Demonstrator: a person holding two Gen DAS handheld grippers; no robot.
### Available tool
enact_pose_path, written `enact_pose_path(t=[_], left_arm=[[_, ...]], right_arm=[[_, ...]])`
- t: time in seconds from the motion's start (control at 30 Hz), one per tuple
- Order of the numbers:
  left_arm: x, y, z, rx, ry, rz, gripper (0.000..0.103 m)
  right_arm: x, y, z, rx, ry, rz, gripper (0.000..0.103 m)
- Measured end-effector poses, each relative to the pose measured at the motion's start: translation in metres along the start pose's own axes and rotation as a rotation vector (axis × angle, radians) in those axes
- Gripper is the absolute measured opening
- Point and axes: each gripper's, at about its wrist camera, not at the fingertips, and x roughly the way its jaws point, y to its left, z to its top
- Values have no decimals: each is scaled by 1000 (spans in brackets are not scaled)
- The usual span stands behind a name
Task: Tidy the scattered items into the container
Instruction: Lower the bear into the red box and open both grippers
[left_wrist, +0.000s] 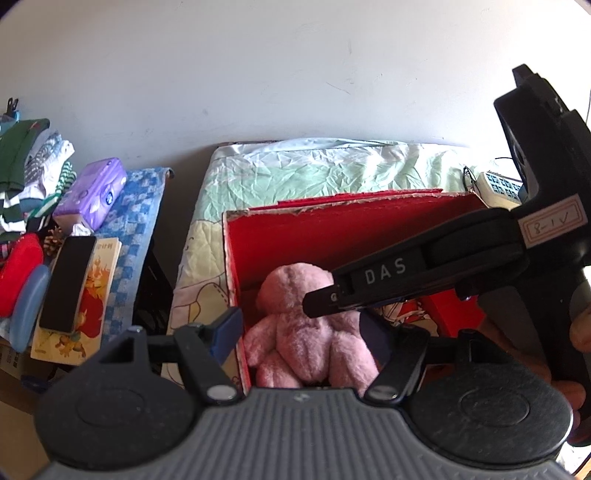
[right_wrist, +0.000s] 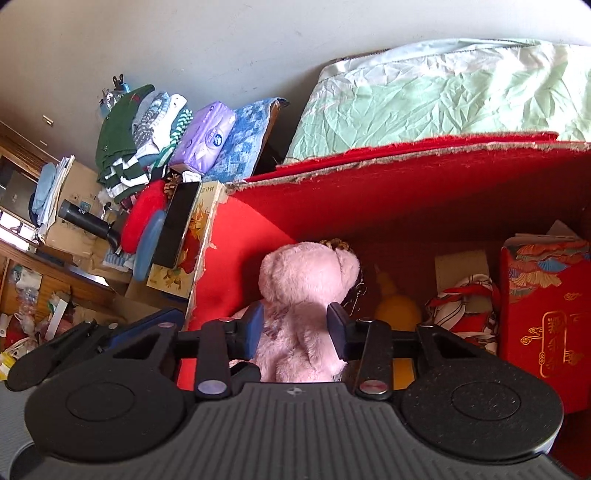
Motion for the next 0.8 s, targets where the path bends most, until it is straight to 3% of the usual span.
enact_pose_path(t=[0.13,0.33,0.8], left_arm=[[0,-5,4,-14,4,30,76],[2,-25,13,-12,22,101,82],[31,-54,9,-34,119,110,80]], right_arm=[[-25,0,2,-12,-80,-26,42],[-57,-8,-5,-13,-184,-208,42],[-67,-42,-38,93,-206,-354,44]])
